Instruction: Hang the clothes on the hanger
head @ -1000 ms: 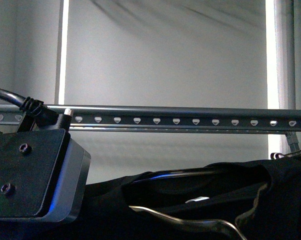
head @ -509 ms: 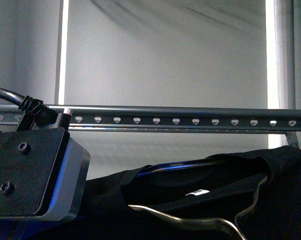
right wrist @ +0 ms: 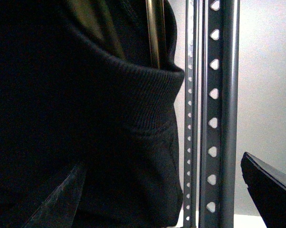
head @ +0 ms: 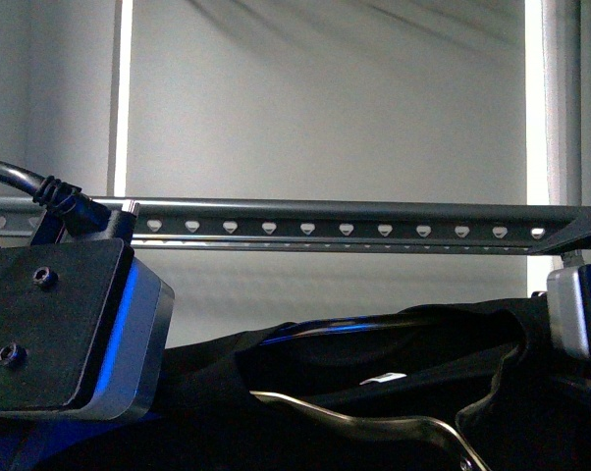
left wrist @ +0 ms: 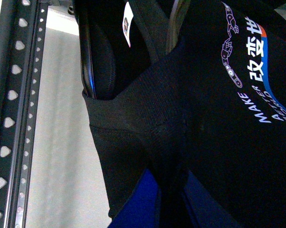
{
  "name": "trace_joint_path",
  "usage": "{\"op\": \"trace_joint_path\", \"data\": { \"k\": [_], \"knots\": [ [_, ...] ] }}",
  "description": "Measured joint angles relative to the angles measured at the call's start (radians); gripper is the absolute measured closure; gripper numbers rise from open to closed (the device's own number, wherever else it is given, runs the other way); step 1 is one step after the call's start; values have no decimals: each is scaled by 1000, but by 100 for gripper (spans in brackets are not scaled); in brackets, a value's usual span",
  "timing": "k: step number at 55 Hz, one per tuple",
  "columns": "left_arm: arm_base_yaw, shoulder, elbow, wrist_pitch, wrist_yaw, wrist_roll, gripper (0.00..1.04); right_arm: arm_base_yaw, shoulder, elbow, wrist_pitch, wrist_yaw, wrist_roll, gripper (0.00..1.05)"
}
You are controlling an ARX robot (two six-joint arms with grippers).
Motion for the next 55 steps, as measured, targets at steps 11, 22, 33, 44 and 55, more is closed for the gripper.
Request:
{"op": "trace_joint_path", "data": {
  "k": [11, 22, 33, 44, 55],
  "knots": [
    [0, 0, 0, 0, 0, 0, 100, 27, 92, 70, 40, 64, 3, 9],
    [0, 0, 0, 0, -5, 0, 100, 37, 164, 121, 71, 93, 15, 40],
    [0, 0, 0, 0, -5, 0, 100, 32, 181, 125, 80, 90, 36, 64],
    [0, 0, 0, 0, -3, 0, 100, 9, 179, 111, 90, 65, 73, 90],
    [0, -3, 10, 4, 9, 0, 67, -37, 158, 68, 19, 57, 158, 94]
  ]
}}
